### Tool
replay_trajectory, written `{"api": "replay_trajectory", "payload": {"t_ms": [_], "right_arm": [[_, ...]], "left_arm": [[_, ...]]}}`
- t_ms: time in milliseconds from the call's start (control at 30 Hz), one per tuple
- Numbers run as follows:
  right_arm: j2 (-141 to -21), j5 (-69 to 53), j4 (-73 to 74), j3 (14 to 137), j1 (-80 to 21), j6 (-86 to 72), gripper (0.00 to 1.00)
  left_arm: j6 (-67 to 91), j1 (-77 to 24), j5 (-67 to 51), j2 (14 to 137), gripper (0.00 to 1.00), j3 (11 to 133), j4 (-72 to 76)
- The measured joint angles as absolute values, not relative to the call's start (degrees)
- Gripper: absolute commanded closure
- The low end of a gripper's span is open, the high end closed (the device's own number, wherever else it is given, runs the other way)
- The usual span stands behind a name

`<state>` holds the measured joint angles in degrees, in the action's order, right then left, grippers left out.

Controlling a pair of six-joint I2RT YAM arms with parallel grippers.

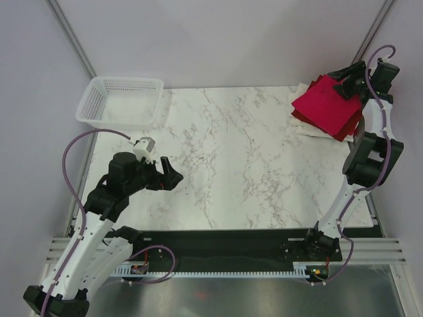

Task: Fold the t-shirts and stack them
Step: Neatly place the folded tshirt to the corner, then reset both grippers

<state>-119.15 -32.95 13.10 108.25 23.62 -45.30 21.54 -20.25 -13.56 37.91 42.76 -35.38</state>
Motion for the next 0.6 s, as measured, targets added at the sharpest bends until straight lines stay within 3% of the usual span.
{"api": "replay_trajectory", "payload": {"t_ms": [600], "right_arm": [[-139.81, -38.57, -0.01, 122.10, 27.53, -46.17, 0.22]], "left_arm": [[21.54, -20.25, -13.37, 43.38, 0.00, 42.72, -35.40]]}}
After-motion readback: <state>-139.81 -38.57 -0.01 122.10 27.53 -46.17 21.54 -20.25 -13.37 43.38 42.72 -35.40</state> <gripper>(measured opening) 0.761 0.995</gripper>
